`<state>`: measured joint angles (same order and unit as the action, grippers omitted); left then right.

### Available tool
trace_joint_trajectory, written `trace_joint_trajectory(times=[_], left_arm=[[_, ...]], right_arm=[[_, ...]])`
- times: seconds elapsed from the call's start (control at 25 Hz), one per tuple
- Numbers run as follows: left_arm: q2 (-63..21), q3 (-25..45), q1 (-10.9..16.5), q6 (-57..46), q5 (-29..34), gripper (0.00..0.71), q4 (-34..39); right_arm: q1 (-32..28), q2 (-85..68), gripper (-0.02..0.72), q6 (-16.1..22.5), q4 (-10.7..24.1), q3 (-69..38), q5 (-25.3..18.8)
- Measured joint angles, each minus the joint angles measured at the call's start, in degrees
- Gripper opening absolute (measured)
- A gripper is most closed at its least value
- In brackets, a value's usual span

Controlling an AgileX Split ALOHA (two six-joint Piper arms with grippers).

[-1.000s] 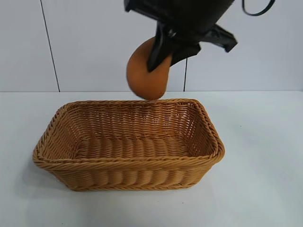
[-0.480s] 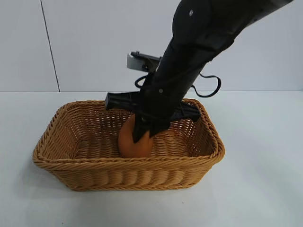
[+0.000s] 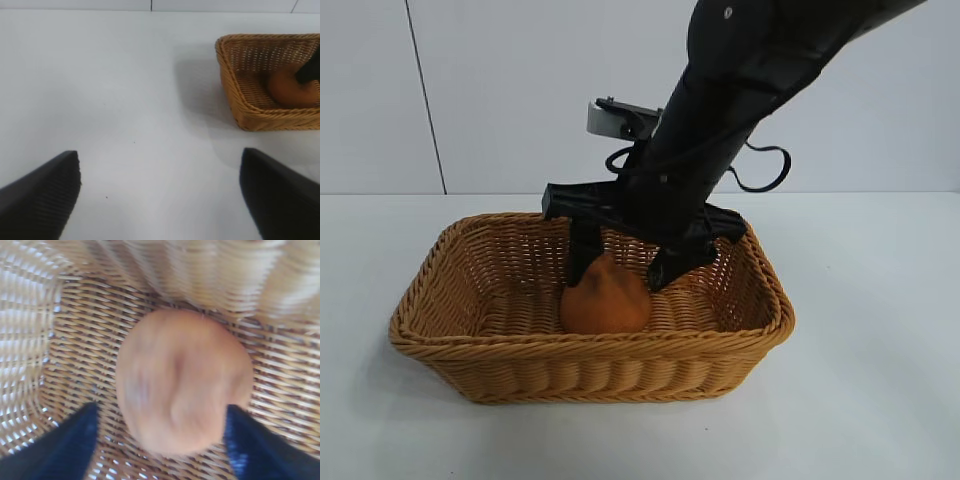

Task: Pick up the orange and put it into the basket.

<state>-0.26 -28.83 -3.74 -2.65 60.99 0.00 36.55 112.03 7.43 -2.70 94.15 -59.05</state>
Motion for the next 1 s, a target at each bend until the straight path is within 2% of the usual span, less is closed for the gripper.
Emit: trace_joint_trajectory(times=[0.12,0.16,0.32,0.44,0.6,0.84,1.0], left_arm=[[0.0,0.0,0.0,0.0,0.0,0.615,0.0],[0.0,0.0,0.0,0.0,0.0,0.615,0.0],[0.0,0.0,0.0,0.0,0.0,0.615,0.0],[0.0,0.0,0.0,0.0,0.0,0.615,0.0],[0.0,0.0,0.0,0.0,0.0,0.615,0.0],[0.0,0.0,0.0,0.0,0.0,0.615,0.0],[0.0,0.0,0.0,0.0,0.0,0.615,0.0]], right_arm=[[0.0,-0.2,0.587,0.8,4.2,6.3,-7.9],[0.0,-0.3,0.587,1.3,5.7,7.6,-9.1],[-0.2,-0.4,0.587,2.3,8.3,9.0,-9.9],[-2.3,-0.3,0.587,2.5,8.5,9.0,-10.3],[-9.2,-0.3,0.587,2.1,8.6,9.0,-10.5],[-24.0,-0.3,0.587,1.5,9.1,9.0,-10.5],[-31.8,-0.3,0.587,1.5,9.3,9.0,-10.5]])
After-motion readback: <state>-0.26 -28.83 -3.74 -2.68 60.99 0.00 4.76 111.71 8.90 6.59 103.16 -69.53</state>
